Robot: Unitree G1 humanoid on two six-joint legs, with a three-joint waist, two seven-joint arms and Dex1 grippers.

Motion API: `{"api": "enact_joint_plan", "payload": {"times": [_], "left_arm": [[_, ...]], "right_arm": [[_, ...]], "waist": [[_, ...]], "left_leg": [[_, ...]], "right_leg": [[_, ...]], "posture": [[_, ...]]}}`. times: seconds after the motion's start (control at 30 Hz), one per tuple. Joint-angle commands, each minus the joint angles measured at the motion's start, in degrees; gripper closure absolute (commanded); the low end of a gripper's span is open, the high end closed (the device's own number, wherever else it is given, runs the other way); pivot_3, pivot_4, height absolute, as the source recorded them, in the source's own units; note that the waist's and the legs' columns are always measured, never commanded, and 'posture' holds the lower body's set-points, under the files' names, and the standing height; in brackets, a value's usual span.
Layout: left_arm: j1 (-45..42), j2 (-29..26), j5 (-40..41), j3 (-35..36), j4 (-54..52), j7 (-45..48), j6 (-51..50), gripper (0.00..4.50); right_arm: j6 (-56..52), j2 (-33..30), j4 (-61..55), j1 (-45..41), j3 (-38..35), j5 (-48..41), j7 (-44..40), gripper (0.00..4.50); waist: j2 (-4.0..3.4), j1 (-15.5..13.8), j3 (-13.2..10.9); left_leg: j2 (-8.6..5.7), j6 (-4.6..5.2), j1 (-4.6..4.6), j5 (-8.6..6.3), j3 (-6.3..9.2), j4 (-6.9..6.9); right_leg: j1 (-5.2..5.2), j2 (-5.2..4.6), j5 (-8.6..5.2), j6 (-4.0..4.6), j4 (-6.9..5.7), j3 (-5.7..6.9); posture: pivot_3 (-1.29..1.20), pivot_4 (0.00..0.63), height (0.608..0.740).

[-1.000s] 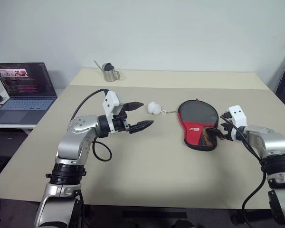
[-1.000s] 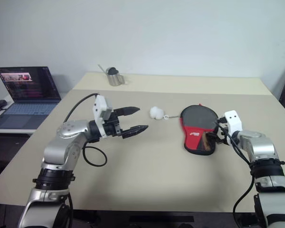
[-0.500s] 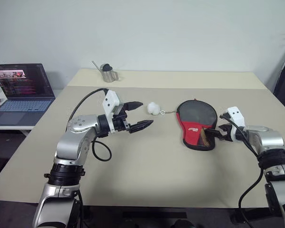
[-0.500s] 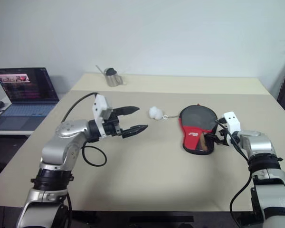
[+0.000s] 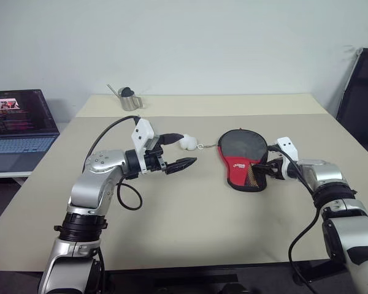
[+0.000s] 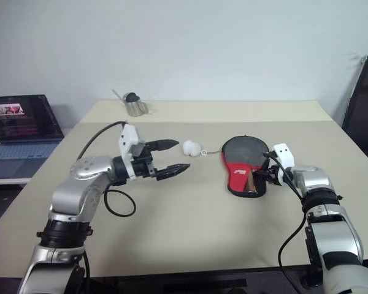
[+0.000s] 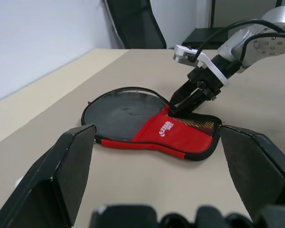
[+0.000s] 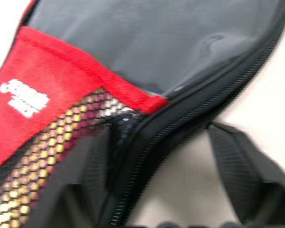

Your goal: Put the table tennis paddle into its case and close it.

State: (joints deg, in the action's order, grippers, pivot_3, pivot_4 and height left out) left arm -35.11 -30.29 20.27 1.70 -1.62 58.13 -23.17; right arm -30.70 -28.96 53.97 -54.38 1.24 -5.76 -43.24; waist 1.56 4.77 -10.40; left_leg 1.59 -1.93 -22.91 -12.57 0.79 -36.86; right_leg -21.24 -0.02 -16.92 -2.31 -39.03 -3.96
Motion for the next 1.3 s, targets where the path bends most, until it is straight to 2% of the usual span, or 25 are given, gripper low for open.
{"api": "enact_joint_plan", "payload": {"times": [0.03,0.17,0.27,0.4,0.7,0.93,1.3], "left_arm": [[0.32,-1.46,0.96,0.65,-2.08,0.15,0.86,0.0],[1.14,-2.33,1.12,0.6,-2.23,0.54,0.97,0.0],[1.76,-2.94,1.21,0.6,-2.32,0.87,1.01,0.0],[3.68,-4.51,1.57,1.26,-2.71,1.88,0.66,0.0],[13.29,-12.62,7.6,3.33,-8.85,8.17,-3.92,0.0],[18.76,-16.08,10.34,5.02,-12.61,9.19,-5.38,0.0],[27.66,-20.35,12.88,7.63,-17.99,11.24,-5.68,0.0]], "right_arm": [[-1.62,0.96,1.86,1.41,0.49,1.02,0.0,2.5],[-2.32,1.26,1.36,1.5,0.1,0.89,-0.22,3.7],[-3.2,1.64,0.86,1.5,-0.52,0.47,-0.28,4.42],[-5.16,2.62,-2.13,1.57,-1.28,-0.47,-1.13,4.47],[-17.42,7.56,-22.89,6.81,-0.49,-5.31,-2.67,4.47],[-25.38,10.42,-35.86,11.89,-0.14,-7.99,-1.17,4.47],[-40.29,8.8,-60.59,23.9,0.67,-15.15,0.87,4.47]], "waist": [[0.0,0.02,0.0],[0.03,0.02,0.02],[0.03,0.02,0.02],[0.03,0.13,0.02],[0.03,0.51,0.01],[0.02,0.55,0.01],[0.01,0.06,0.0]], "left_leg": [[0.0,0.0,0.0,0.0,0.0,-0.01],[0.01,0.0,0.0,0.0,0.01,-0.03],[0.03,0.0,0.0,0.0,0.0,-0.04],[0.04,0.0,0.0,0.0,-0.02,0.01],[0.16,-0.01,-0.06,-0.01,-0.08,0.48],[0.21,-0.01,-0.09,-0.01,-0.09,0.85],[0.27,-0.13,-0.52,-0.08,0.06,0.86]], "right_leg": [[0.0,0.0,0.0,0.0,-0.01,-0.01],[0.01,0.0,0.0,0.0,-0.02,-0.01],[0.01,0.0,0.01,-0.01,-0.01,-0.03],[-0.04,0.0,0.0,-0.01,-0.02,-0.05],[-0.37,0.06,-0.05,0.09,0.02,-0.15],[-0.64,0.09,-0.19,0.33,0.0,-0.14],[-1.01,0.09,-0.38,0.49,0.0,-0.07]], "posture": [[0.0,0.15,0.74],[0.0,0.15,0.74],[0.0,0.15,0.74],[0.0,0.15,0.74],[0.0,0.15,0.74],[0.0,0.15,0.74],[0.0,0.15,0.74]]}}
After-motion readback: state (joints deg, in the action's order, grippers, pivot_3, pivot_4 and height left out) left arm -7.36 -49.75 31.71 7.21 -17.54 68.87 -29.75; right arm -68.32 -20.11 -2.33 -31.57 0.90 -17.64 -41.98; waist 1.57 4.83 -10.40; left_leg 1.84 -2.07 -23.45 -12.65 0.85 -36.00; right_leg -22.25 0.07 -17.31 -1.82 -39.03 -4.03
